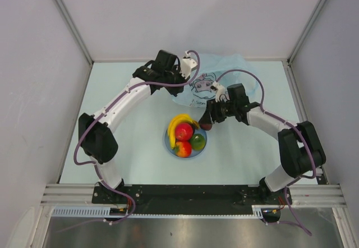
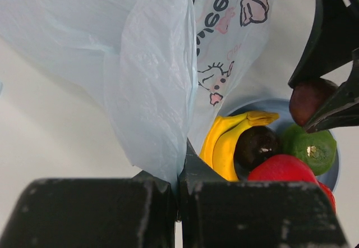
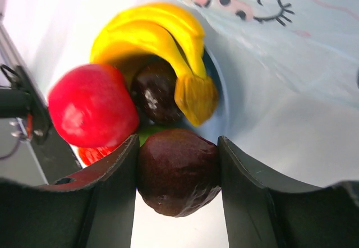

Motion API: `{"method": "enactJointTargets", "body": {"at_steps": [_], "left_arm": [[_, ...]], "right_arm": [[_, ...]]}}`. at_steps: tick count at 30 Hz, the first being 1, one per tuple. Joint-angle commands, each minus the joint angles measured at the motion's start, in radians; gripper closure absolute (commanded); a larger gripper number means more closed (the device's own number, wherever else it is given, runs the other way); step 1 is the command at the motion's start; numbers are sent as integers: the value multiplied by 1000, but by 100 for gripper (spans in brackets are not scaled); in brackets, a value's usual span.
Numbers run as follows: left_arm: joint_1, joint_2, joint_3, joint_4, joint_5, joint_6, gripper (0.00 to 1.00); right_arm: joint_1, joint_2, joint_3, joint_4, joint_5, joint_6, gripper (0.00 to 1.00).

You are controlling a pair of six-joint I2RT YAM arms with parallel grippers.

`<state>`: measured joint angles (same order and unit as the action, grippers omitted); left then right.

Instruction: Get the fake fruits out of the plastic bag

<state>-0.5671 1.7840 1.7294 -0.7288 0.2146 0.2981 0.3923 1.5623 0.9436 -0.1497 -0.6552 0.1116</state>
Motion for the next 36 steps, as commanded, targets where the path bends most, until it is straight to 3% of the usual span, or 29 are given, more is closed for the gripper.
{"method": "enactJointTargets", "body": {"at_steps": [1,16,20,27,28,29,36], "left_arm": [[-7,-48,-5,-1,12,19,100],[-7,-23,10,0,34,12,100],[-7,-23,13,-1,35,10,100],[-7,-24,7,0,39,12,100],[-7,-24,7,2,37,13,100],[-7,-24,9,2,40,13,100],[-5,-18,7,3,49,9,100]], "right_arm": [[28,27,15,125,-57,149,69],[69,99,17,133,-15,171,59],[71,108,15,137,5,187,41],[77,110,15,139,17,207,23],[76,108,15,139,19,209,15],[74,105,15,139,19,214,1],[69,99,15,139,22,224,0]]}}
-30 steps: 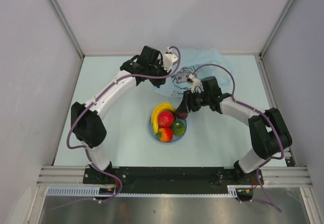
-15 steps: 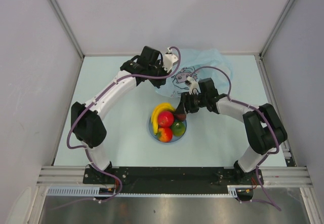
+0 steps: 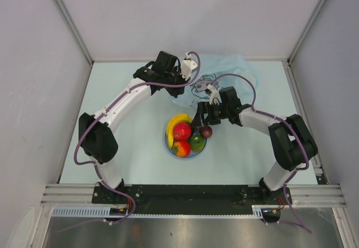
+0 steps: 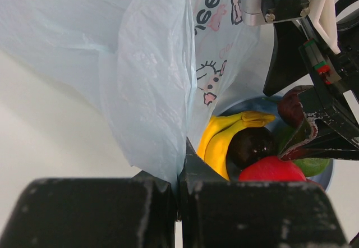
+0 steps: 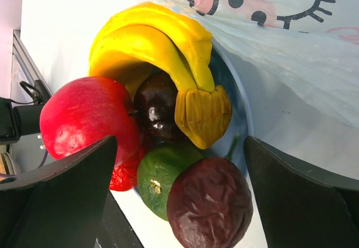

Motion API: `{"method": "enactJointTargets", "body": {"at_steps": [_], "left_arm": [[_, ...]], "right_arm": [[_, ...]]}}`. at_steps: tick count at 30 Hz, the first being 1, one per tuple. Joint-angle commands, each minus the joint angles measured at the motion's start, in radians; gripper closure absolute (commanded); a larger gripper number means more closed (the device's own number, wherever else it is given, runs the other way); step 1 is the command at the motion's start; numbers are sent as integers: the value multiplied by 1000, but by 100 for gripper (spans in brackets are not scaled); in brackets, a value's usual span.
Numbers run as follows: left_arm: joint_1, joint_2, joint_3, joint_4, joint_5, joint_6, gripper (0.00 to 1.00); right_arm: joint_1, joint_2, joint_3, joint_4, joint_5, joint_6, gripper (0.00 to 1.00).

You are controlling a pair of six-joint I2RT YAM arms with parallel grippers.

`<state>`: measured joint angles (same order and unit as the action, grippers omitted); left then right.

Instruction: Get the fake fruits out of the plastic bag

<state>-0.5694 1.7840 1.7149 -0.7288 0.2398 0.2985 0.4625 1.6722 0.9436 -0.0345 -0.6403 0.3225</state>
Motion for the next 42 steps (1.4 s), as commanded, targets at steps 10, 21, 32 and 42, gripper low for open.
{"method": "enactJointTargets", "body": {"at_steps": [10,21,32,42], "left_arm": [[-4,-15,28,2,24,8,100],[-3,6,49,8,4,5,100],[-3,34,81,8,33,-13,100],[-3,25,74,6,35,-10,100]], "right_arm": [[-31,-6,17,90,44,79,0],[-119,-60,15,52,41,38,11],[-148,-167,-2,-176,120,-42,70],[-87,-135,-17,-262,217,-85,100]]}}
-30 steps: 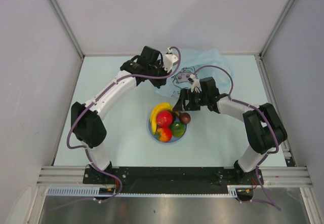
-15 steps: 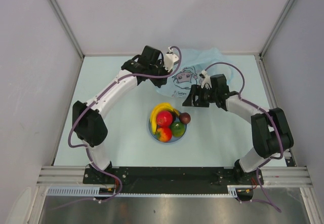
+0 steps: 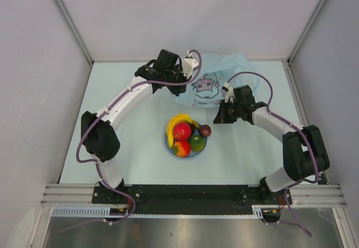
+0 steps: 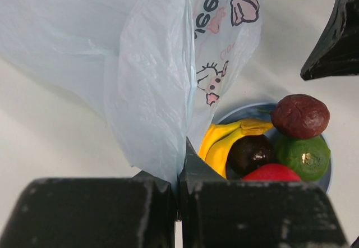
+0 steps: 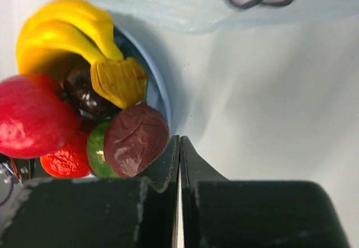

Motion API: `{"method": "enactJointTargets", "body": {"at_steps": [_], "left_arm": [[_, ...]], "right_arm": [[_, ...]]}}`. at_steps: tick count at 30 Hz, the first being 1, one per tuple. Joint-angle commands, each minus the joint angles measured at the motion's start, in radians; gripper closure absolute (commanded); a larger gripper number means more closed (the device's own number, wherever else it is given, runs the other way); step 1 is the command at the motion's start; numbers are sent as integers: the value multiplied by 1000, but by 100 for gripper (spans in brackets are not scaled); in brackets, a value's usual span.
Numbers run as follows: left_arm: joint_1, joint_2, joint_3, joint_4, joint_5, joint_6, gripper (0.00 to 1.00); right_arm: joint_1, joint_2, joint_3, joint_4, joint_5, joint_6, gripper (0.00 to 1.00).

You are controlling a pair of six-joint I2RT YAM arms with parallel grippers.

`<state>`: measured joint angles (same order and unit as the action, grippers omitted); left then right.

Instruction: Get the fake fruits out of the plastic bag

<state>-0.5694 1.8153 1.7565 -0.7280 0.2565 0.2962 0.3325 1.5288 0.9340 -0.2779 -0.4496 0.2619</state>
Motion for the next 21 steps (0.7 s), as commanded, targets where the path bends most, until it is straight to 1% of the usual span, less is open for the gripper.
{"method": "enactJointTargets", "body": {"at_steps": [1,5,11,17,20,21], "left_arm": [[-3,-11,31,4,18,-8,100],[-3,-13,28,4,20,-6,100],[-1,-13,28,6,20,-9,100],[-1,-7,32,4,21,-9,100],[-1,-2,43,9,6,-11,100],[-1,2,52,12,-8,-9,100]], "right_arm": [[57,10,-6,-8,28,-23,100],[99,27,-8,38,31,-9,100],[85,48,-4,40,51,3,100],[19,45,-3,40,34,14,100],[-33,30,14,25,31,-6,100],[-42,25,23,22,29,-18,98]]}}
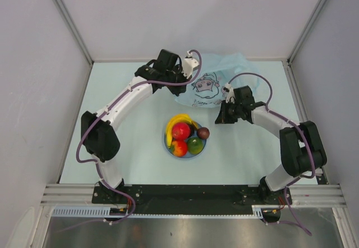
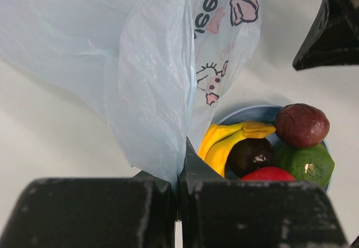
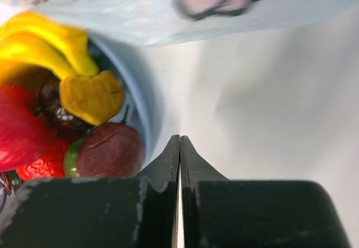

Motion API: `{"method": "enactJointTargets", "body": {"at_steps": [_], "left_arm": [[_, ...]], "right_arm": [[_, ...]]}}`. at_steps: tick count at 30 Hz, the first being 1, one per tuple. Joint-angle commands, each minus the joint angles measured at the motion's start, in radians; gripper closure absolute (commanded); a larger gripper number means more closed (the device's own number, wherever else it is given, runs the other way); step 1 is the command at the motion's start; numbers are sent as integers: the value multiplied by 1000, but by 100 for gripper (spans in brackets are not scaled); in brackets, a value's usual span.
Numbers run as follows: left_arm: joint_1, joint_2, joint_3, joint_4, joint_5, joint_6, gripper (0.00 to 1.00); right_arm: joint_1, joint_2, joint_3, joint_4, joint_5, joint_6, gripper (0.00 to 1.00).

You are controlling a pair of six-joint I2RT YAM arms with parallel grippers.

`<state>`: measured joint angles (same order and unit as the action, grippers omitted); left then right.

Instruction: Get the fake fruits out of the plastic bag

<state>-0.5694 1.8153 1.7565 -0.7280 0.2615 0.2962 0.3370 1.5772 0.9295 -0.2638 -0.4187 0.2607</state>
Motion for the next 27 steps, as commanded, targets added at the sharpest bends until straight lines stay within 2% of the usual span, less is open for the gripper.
{"method": "enactJointTargets", "body": {"at_steps": [1,4,5,7,8,9,10,11,12,13,14,16,18,22,23,24,27], "left_arm": [[3,12,58,13,-21,-8,100],[20,39,107,13,-33,0,100],[26,50,122,13,-39,3,100],[58,96,190,13,-57,1,100],[71,114,220,12,-62,-2,96],[89,131,289,4,-65,-6,79],[94,139,317,2,-71,-3,45],[98,124,331,24,-71,-6,26],[101,105,333,44,-65,-5,11],[103,87,331,56,-51,-6,1],[105,44,333,65,-26,-6,0],[106,-3,325,67,-27,-26,0],[117,-97,257,88,-48,-60,0],[149,-252,62,120,-154,-95,0],[157,-289,-47,133,-181,-98,0],[176,-344,-101,157,-232,-101,0],[230,-405,-279,182,-293,-129,0]], "right_arm": [[-62,-29,29,6,-3,-38,98],[-84,-51,31,12,18,-58,94],[-102,-60,31,23,24,-54,89],[-116,-66,31,38,24,-51,85],[-128,-72,31,52,20,-52,72],[-133,-75,31,60,9,-55,63],[-138,-82,34,64,-29,-57,55],[-142,-89,40,58,-52,-76,41],[-144,-111,46,48,-74,-92,34],[-145,-129,54,31,-101,-109,24],[-145,-147,63,-13,-109,-142,12],[-156,-218,68,-93,-111,-169,1],[-159,-265,72,-161,-63,-161,0],[-168,-348,75,-429,153,-136,0],[-177,-358,69,-460,172,-143,0],[-185,-371,63,-454,260,-118,0],[-254,-395,63,-446,239,-153,0]]}}
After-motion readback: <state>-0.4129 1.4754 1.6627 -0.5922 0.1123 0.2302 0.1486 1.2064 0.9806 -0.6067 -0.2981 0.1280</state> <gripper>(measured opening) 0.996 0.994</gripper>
